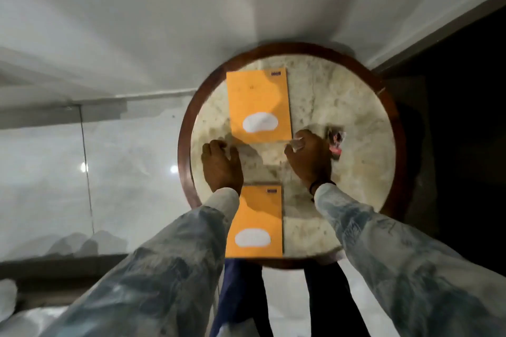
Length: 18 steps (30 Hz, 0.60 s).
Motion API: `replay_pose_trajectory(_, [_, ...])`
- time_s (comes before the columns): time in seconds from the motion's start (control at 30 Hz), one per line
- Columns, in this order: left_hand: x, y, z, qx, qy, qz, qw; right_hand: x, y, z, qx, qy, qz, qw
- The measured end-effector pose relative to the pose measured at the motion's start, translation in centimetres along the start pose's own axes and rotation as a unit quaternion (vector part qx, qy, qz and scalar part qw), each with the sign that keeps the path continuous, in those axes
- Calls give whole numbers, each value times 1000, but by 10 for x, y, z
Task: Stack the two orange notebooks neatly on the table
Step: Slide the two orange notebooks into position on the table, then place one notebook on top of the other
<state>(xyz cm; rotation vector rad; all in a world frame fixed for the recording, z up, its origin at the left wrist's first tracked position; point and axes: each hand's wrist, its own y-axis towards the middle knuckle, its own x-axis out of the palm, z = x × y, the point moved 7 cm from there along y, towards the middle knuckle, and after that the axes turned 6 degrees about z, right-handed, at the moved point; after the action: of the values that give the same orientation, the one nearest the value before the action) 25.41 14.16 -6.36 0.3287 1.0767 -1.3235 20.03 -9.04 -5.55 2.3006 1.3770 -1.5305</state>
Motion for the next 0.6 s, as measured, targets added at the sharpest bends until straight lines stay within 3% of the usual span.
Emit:
replay_pose_trajectory(0.1, [-13, -62, -60, -48, 93, -36, 994, 17, -79, 39, 53, -50, -109, 991])
replay_pose_trajectory(0.17, [-13, -102, -88, -81, 104, -62, 989, 28, -124, 64, 108, -50, -142, 983])
replay_pose_trajectory(0.27, [0, -139, -108, -108, 105, -104, 983, 44, -155, 79, 150, -26, -147, 977])
replay_pose_trajectory(0.37, [6, -135, -118, -225, 47, -110, 967, 48, -155, 87, 187, 14, -111, 976])
replay_pose_trajectory(0.5, [11, -114, -79, -99, -39, -102, 989, 42, -135, 87, 190, 85, -60, 976])
replay_pose_trajectory(0.6, [9, -102, -39, -62, -167, -86, 980, 31, -115, 70, 164, 149, -12, 975])
